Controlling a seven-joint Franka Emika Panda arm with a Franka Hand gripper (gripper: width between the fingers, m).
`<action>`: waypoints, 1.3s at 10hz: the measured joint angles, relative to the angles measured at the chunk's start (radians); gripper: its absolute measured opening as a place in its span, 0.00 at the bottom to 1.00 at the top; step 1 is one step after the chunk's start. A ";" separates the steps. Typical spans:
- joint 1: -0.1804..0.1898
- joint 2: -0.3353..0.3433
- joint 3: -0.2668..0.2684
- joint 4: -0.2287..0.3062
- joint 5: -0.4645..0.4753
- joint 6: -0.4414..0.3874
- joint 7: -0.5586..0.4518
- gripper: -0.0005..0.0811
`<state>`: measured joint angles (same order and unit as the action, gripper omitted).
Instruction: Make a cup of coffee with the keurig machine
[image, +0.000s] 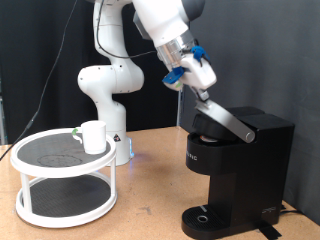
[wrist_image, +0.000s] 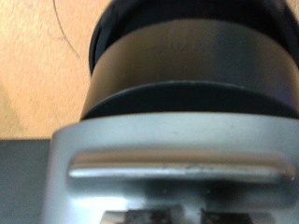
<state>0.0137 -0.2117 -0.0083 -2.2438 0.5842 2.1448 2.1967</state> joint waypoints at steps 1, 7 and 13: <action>-0.008 0.015 -0.002 -0.006 -0.016 0.003 -0.001 0.01; -0.015 0.083 -0.002 -0.048 -0.036 0.087 -0.010 0.01; -0.009 0.081 -0.002 -0.059 0.152 0.142 -0.190 0.01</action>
<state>0.0049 -0.1304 -0.0100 -2.3028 0.7365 2.2870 2.0066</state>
